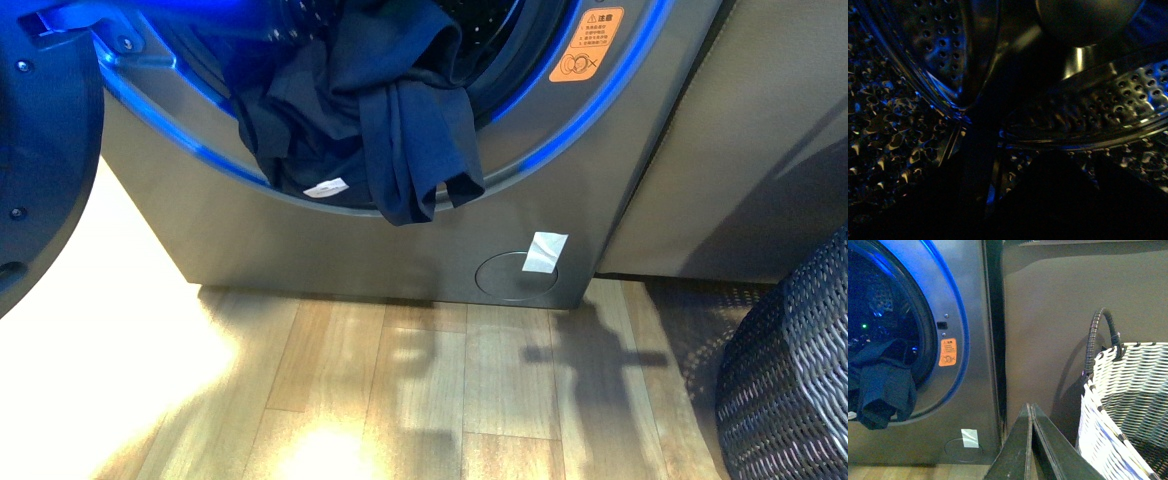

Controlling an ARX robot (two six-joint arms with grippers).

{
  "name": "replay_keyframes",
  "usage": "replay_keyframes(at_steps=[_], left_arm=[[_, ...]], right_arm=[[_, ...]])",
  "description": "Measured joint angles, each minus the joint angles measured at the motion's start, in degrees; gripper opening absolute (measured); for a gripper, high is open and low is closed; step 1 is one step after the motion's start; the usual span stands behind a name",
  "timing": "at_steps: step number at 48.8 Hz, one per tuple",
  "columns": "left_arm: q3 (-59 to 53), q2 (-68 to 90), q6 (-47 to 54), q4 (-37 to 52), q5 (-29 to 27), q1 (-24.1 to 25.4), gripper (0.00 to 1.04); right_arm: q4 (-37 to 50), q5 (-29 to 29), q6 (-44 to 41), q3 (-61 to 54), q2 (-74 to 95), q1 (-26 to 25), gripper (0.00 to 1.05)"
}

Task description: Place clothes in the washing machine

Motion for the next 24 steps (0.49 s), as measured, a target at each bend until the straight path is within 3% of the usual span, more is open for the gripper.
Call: replay_keyframes(at_steps=[2,5,24], left_arm=[[-3.67,-2.45,-0.07,0.33,0.72,-0.2,0.93],[-7.04,-4.5,-0.07,1.38,1.7,-0.39,1.0],[-32.63,-18.47,-3.8,9.16,5.11,-1.33,0.98]], right_arm=[[0.0,0.0,0.0,0.0,0.0,0.0,0.02],[0.0,0.0,0.0,0.0,0.0,0.0,0.02],[0.0,0.0,0.0,0.0,0.0,0.0,0.02]])
